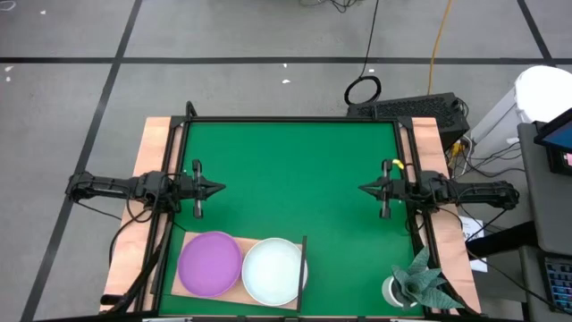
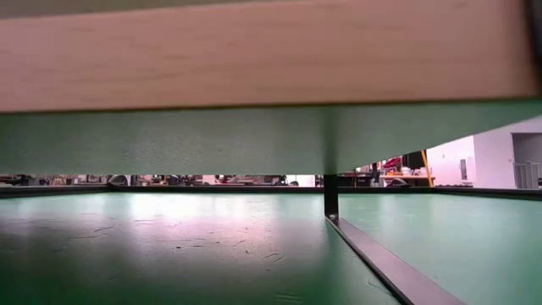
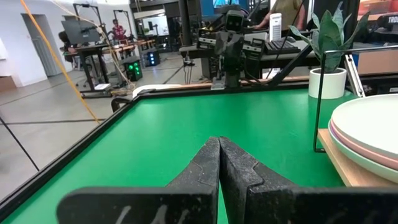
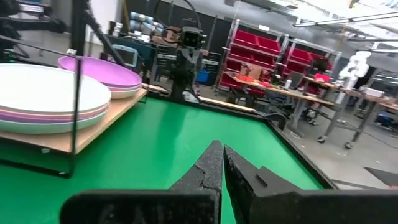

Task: Place and stack plates onto a shelf
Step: Return to Home Position

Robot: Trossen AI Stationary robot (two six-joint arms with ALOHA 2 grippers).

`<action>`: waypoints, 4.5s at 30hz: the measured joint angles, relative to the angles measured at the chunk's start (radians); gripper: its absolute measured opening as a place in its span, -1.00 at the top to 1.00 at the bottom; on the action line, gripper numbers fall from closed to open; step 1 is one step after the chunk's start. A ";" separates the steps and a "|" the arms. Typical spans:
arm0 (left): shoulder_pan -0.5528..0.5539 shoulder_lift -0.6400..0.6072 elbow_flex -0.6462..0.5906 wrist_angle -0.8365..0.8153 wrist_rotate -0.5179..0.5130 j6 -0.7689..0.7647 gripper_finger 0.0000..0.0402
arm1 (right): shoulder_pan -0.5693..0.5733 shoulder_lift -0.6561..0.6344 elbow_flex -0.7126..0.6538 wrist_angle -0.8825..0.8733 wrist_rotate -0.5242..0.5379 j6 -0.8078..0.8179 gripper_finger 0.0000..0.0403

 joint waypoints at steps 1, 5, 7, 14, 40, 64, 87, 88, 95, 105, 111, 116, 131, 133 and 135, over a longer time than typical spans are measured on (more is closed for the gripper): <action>0.000 0.000 0.000 0.000 0.000 0.000 0.97 | 0.000 0.000 0.000 -0.003 -0.012 0.000 1.00; 0.000 0.000 0.001 -0.003 0.000 -0.011 0.97 | 0.000 0.000 0.000 -0.011 -0.041 0.037 1.00; 0.000 0.000 0.005 -0.015 0.000 -0.014 0.97 | 0.000 0.000 0.000 -0.011 -0.040 0.042 1.00; 0.000 -0.015 0.004 -0.002 -0.001 0.020 0.97 | 0.000 0.000 0.000 0.026 -0.039 0.035 1.00; 0.071 -0.039 -0.004 -0.001 0.086 -0.021 0.97 | 0.000 0.000 0.000 0.104 -0.037 0.035 1.00; 0.078 -0.039 -0.005 0.034 0.084 -0.062 0.97 | 0.000 0.000 0.000 0.104 -0.037 0.035 1.00; 0.078 -0.039 -0.005 0.037 0.084 -0.062 0.97 | 0.000 0.000 -0.001 0.104 -0.037 0.035 1.00; 0.078 -0.039 -0.005 0.037 0.084 -0.062 0.97 | 0.000 0.000 -0.001 0.104 -0.037 0.036 1.00; 0.078 -0.039 -0.005 0.037 0.084 -0.061 0.97 | 0.000 0.000 -0.001 0.101 -0.037 0.232 1.00; 0.078 -0.039 -0.005 0.038 0.084 -0.061 0.97 | 0.000 0.002 -0.001 0.017 -0.042 0.278 1.00; 0.078 -0.039 -0.005 0.038 0.084 -0.061 0.97 | 0.000 0.003 0.000 0.066 -0.037 0.278 1.00; 0.078 -0.039 -0.005 0.038 0.085 -0.061 0.97 | 0.000 0.003 -0.001 0.095 -0.037 0.270 1.00; 0.078 -0.039 -0.005 0.038 0.085 -0.061 0.97 | 0.000 0.003 -0.001 0.100 -0.037 0.271 1.00; 0.078 -0.039 -0.005 0.038 0.085 -0.061 0.97 | 0.000 0.003 0.000 0.100 -0.037 0.271 1.00; 0.078 -0.039 -0.005 0.038 0.085 -0.061 0.97 | 0.000 0.003 -0.001 0.100 -0.037 0.271 1.00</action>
